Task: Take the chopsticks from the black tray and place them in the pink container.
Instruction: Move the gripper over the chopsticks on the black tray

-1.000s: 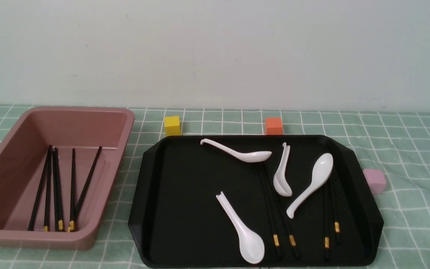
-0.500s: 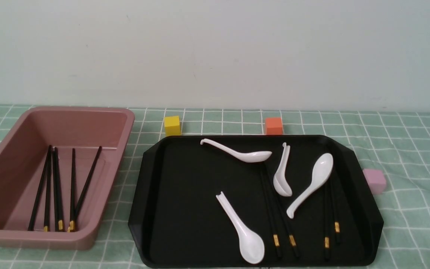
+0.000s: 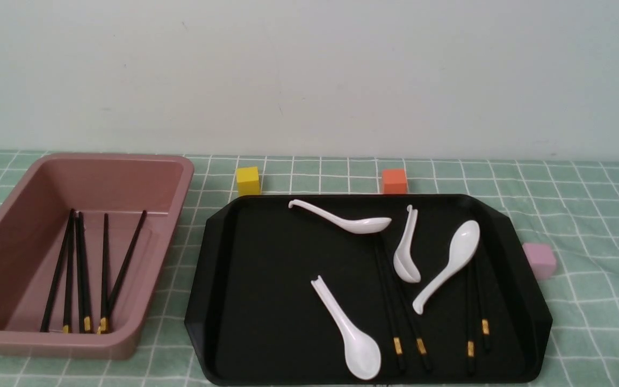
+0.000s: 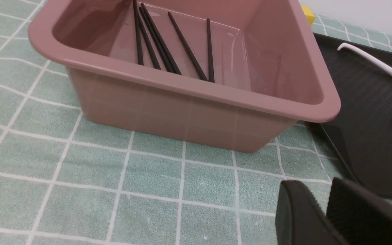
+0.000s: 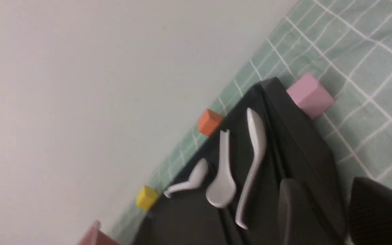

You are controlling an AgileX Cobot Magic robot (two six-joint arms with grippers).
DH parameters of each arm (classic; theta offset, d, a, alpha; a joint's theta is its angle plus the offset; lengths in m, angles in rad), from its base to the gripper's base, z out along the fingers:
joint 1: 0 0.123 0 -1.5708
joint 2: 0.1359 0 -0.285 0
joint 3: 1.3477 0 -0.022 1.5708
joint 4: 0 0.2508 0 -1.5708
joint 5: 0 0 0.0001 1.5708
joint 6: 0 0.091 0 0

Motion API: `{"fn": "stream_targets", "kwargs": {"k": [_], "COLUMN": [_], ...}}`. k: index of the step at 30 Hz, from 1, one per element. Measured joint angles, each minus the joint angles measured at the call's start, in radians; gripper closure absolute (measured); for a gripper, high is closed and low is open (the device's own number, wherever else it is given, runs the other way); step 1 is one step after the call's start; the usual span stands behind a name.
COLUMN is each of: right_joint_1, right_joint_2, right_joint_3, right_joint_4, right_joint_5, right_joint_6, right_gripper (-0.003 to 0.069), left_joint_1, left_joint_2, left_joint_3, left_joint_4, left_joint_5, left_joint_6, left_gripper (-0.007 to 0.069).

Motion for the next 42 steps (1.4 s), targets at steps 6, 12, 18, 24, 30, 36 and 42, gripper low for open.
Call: {"fn": "stream_targets", "kwargs": {"k": [6,12,18,24,30,36,42], "right_joint_1": [0.000,0.000,0.000,0.028,0.190,0.347,0.473], "right_joint_2": [0.004,0.232,0.624,1.046,1.378,1.576,1.698], "right_joint_3": [-0.069,-0.404,-0.602,-0.640,-0.723,-0.927,-1.111], "right_joint_4": [0.000,-0.088,-0.033,0.368,0.657,0.440,0.076], "right_joint_5": [-0.301,0.001,0.554,0.746,0.703,0.682,0.685], "right_joint_6": [-0.066,-0.346,-0.548,-0.984,-1.318,-1.135,-0.723], "right_gripper": [0.0424,0.0643,0.0671,0.0652,0.0503,0.0379,0.0359], "left_joint_1": [0.000,0.000,0.000,0.000,0.000,0.000,0.000], "left_joint_2": [0.000,0.000,0.000,0.000,0.000,0.000,0.000], "left_joint_3": [0.000,0.000,0.000,0.000,0.000,0.000,0.000], "left_joint_4": [0.000,0.000,0.000,0.000,0.000,0.000,0.000], "left_joint_5": [0.000,0.000,0.000,0.000,0.000,0.000,0.000], "left_joint_6": [0.000,0.000,0.000,0.000,0.000,0.000,0.000], "left_gripper": [0.0469,0.0469,0.0469,0.0461,0.0459,0.0448,0.0445]}}
